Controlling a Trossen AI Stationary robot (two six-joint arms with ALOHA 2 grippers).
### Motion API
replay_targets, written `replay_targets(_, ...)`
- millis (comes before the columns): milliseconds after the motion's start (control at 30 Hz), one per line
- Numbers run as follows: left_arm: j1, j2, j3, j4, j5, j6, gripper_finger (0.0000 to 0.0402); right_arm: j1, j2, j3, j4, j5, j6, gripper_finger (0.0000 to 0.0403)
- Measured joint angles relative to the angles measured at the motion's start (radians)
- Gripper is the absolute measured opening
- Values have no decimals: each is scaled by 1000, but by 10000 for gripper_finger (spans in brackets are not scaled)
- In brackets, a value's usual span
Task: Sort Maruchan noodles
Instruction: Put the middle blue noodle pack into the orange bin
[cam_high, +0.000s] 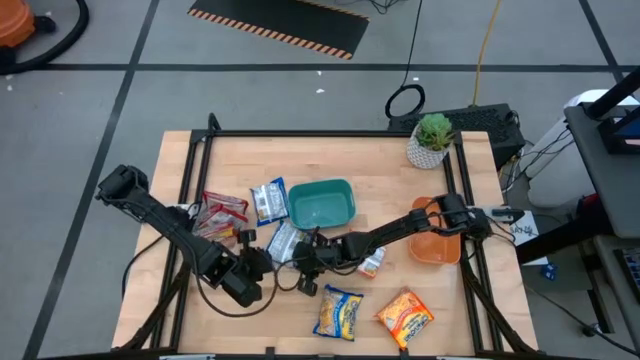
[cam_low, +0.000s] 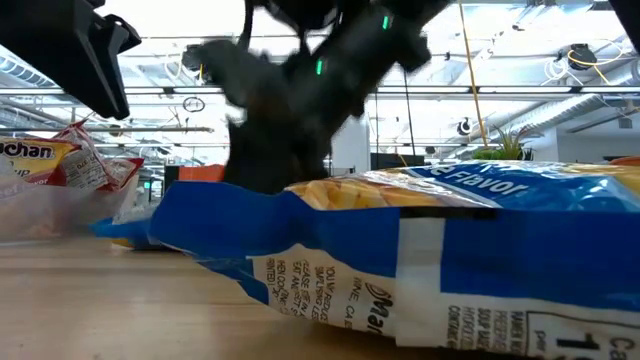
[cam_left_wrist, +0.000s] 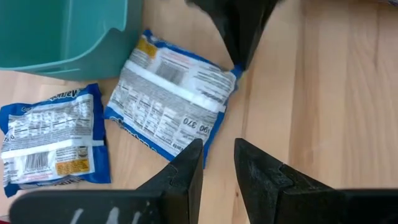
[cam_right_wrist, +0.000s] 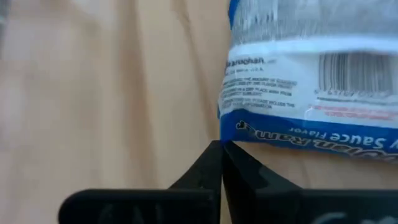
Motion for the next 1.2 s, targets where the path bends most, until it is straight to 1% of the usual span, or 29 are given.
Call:
replay_targets(133,-5,0,0,0,1,1,97,27,-72,2,-84,-10,-5,1)
replay_targets(233,-4,0,0,0,1,-3,97,52,-107,3,-210,-53,21,0)
replay_targets(300,-4,0,0,1,1,-6,97,71,-128,3,-312,-58,54,0)
replay_targets(367,-4,0,0,1,1,-10,97,84,-141,3,-431,-29,101,0)
replay_targets(500,-4,0,0,11,1,-11,97,88,-141,2,-616,67,262,1)
replay_targets(600,-4,0,0,20,1,-13,97,83,-147,2,-638,105,312,10)
replay_targets(700,-4,0,0,29,1,-7,97,84,-145,2,-609,105,271,34)
replay_targets(833,-4,0,0,29,1,-6,97,101,-146,2,-559,115,167,84)
replay_targets(900,-4,0,0,29,0,-6,97,108,-146,3,-557,156,123,114)
replay_targets(1000,-4,0,0,29,0,-6,97,116,-146,3,-557,237,104,157)
replay_targets(1033,-4,0,0,29,0,-6,97,118,-146,3,-556,247,101,171)
replay_targets(1067,-4,0,0,29,0,-6,97,120,-146,3,-553,248,99,184)
replay_targets(1200,-4,0,0,29,0,-7,97,123,-144,3,-517,190,97,224)
